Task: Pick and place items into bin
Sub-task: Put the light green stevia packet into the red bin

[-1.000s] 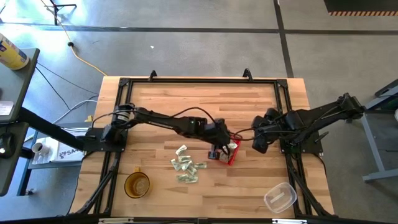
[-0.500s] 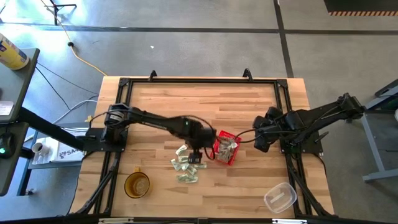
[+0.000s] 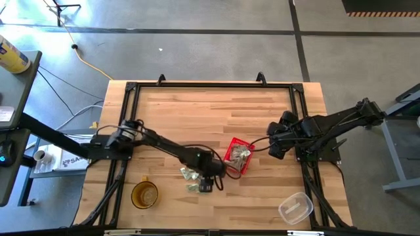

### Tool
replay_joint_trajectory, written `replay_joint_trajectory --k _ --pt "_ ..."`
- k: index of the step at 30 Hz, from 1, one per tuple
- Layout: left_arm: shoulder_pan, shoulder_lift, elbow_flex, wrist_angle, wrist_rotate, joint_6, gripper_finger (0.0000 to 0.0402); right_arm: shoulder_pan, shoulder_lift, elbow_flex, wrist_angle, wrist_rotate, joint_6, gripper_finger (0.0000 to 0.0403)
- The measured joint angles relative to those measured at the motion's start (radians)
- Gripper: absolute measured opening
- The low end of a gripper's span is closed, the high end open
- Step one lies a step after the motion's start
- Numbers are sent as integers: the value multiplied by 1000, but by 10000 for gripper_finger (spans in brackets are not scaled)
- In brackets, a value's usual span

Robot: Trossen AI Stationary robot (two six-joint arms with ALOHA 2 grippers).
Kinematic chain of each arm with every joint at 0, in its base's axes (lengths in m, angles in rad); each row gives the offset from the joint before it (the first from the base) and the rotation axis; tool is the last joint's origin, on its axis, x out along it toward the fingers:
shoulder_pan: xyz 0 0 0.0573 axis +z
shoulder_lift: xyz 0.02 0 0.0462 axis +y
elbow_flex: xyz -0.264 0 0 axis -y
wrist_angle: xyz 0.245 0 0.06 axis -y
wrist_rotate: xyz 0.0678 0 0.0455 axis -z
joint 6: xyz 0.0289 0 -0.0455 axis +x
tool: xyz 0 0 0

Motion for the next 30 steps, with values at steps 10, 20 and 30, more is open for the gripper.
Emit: replay_joint_trajectory --k 10,20,30 --pt "24 57 8 15 -108 -59 166 0 0 0 -4 -27 30 330" --pt "99 28 212 -177 -144 39 47 0 0 0 -23 -7 31 330" --pt "185 46 422 -4 -36 94 35 0 0 0 -71 -3 88 330"
